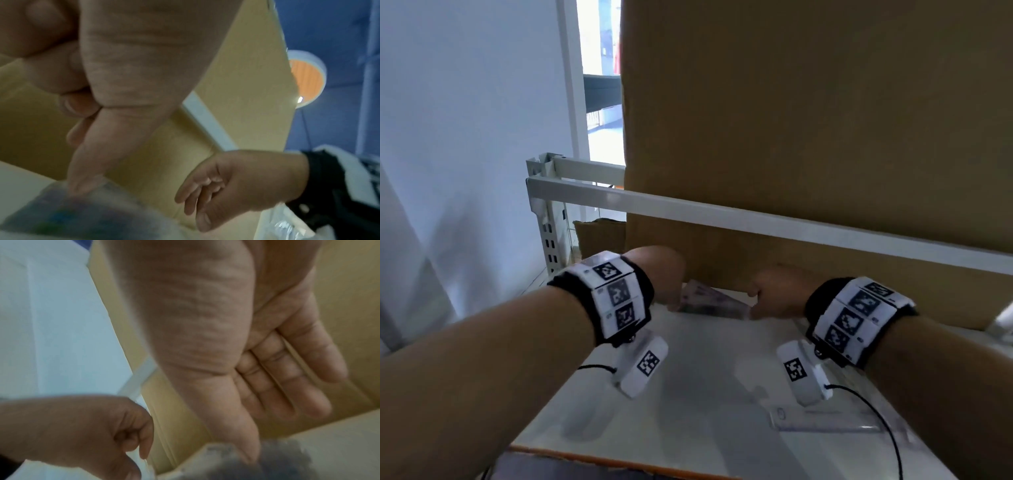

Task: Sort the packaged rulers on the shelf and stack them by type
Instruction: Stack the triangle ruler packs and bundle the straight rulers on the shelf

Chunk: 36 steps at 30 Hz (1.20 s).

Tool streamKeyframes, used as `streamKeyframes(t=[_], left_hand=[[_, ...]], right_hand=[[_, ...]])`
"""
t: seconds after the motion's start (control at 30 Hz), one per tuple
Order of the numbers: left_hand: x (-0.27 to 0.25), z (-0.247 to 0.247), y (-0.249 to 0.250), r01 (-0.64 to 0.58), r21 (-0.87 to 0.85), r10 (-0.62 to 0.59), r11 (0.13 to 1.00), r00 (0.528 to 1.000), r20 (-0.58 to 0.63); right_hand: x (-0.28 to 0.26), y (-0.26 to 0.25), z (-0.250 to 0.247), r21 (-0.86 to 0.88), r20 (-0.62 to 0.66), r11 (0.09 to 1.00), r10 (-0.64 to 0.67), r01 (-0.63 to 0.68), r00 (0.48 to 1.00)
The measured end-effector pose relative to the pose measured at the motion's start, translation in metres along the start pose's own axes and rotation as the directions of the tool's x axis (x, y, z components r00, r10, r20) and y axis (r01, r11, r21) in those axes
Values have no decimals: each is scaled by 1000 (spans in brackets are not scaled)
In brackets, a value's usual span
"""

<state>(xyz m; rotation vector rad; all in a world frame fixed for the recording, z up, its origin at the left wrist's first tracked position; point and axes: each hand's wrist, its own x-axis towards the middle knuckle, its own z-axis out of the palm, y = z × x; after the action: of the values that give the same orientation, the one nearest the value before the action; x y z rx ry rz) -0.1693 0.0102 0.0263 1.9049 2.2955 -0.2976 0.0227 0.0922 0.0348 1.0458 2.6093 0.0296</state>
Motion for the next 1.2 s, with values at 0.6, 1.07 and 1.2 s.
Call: streamKeyframes(t=[0.6, 1.07, 1.2], left_hand=[[-41, 28, 182, -430, -100, 441, 897, 886, 142], [-43, 41, 205, -243, -79, 252, 967, 958, 134], [-51, 39, 188, -222, -167, 249, 961, 956, 159]], right_hand=[[-179, 148, 144, 671, -605, 741, 519, 36, 604], [-197, 161, 190, 767, -623, 607, 627, 208, 468], [-199, 164, 193, 747, -643, 627, 595, 223, 482]])
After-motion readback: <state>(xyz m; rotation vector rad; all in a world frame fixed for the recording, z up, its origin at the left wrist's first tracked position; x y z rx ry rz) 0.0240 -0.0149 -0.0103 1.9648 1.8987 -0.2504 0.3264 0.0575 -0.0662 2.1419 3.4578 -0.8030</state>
